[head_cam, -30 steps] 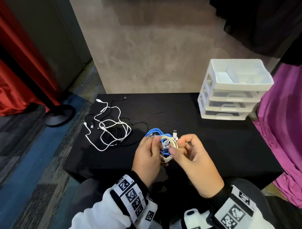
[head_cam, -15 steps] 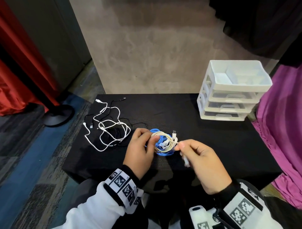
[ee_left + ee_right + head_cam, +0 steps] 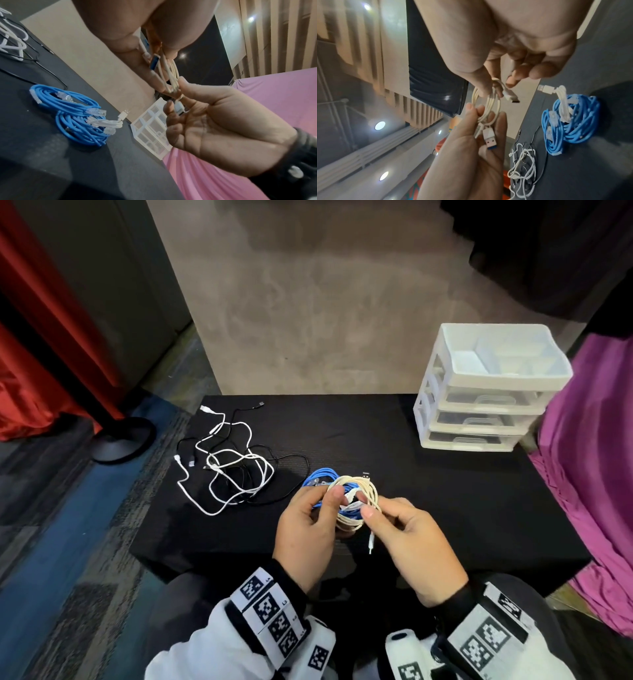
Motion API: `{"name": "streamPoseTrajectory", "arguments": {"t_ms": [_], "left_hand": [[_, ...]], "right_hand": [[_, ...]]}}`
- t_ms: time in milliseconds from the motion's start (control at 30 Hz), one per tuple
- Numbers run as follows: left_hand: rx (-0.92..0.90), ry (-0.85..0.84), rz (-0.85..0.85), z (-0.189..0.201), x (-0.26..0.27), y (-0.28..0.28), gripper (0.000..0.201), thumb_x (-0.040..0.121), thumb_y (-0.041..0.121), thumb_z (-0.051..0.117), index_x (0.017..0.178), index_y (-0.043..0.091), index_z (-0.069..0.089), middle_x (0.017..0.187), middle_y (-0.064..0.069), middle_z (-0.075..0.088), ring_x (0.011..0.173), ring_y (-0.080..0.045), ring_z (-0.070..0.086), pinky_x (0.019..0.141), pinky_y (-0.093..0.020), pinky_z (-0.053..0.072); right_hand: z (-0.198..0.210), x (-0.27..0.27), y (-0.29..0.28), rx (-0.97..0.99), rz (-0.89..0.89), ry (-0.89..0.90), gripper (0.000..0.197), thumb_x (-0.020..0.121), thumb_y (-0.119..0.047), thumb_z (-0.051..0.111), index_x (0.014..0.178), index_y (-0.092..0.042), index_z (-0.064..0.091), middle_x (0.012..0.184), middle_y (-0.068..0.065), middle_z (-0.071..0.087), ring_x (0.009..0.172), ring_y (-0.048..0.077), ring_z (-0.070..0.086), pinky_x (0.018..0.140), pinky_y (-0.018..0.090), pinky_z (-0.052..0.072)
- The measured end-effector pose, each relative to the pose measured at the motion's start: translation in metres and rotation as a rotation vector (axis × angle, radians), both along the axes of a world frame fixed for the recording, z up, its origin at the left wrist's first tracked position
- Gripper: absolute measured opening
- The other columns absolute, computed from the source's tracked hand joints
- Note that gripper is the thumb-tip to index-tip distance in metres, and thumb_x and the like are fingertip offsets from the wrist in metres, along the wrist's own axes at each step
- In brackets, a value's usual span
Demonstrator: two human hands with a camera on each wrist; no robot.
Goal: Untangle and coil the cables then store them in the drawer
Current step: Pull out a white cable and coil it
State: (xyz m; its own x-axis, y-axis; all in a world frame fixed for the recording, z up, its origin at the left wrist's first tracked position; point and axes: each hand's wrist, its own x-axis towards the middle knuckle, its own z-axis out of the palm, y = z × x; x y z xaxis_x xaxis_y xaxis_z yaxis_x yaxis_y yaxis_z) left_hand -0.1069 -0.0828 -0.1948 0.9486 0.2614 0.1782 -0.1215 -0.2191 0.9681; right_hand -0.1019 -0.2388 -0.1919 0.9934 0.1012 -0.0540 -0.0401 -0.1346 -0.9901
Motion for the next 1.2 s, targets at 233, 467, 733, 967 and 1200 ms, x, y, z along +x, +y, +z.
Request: {"name": "streamPoseTrajectory", "arguments": {"t_ms": [233, 467, 733, 967, 1200], "left_hand": [[0.063, -0.077, -0.053, 0.000, -0.001, -0.002, 0.019, 0.095, 0.039, 0.067, 0.085, 0.027, 0.077, 0.087, 0.008, 0.063, 0.085, -0.016, 0.066, 0.081, -0.032, 0.055], [0.145, -0.112, -0.179, -0.005, -0.009, -0.010, 0.024, 0.094, 0.046, 0.066, 0.091, 0.025, 0.078, 0.086, 0.007, 0.066, 0.086, -0.016, 0.066, 0.080, -0.020, 0.049], [0.167, -0.063, -0.154, -0.013, -0.006, -0.008, 0.006, 0.096, 0.021, 0.070, 0.096, 0.022, 0.076, 0.095, 0.008, 0.069, 0.096, -0.010, 0.066, 0.089, -0.021, 0.049], [-0.107, 0.154, -0.096, -0.014, 0.003, -0.012, 0.017, 0.102, 0.018, 0.058, 0.093, 0.007, 0.067, 0.081, -0.013, 0.071, 0.071, -0.012, 0.063, 0.068, -0.027, 0.053], [-0.318, 0.228, -0.141, -0.005, 0.010, -0.005, 0.017, 0.099, 0.021, 0.065, 0.096, 0.008, 0.075, 0.083, -0.013, 0.072, 0.075, -0.016, 0.065, 0.066, -0.035, 0.062]], "right_hand": [[-0.004, 0.003, -0.006, 0.226, -0.085, 0.164, 0.012, 0.098, -0.015, 0.069, 0.096, -0.007, 0.077, 0.074, 0.013, 0.068, 0.070, 0.023, 0.059, 0.068, 0.033, 0.054], [-0.004, 0.003, 0.000, 0.394, -0.104, 0.294, 0.017, 0.097, -0.007, 0.067, 0.102, -0.013, 0.083, 0.109, 0.019, 0.078, 0.095, 0.024, 0.069, 0.093, 0.039, 0.055], [-0.006, 0.008, 0.005, 0.803, -0.269, 0.372, 0.017, 0.095, 0.007, 0.061, 0.110, 0.010, 0.069, 0.108, 0.028, 0.075, 0.089, 0.028, 0.077, 0.074, 0.030, 0.064], [-0.002, 0.009, 0.003, 0.827, -0.187, 0.314, 0.022, 0.093, 0.008, 0.060, 0.112, 0.000, 0.067, 0.096, 0.019, 0.074, 0.081, 0.023, 0.073, 0.074, 0.033, 0.062], [-0.010, 0.006, -0.006, 0.249, 0.009, -0.009, 0.019, 0.100, -0.008, 0.066, 0.108, -0.024, 0.065, 0.089, 0.016, 0.059, 0.086, 0.023, 0.052, 0.089, 0.043, 0.047]]}}
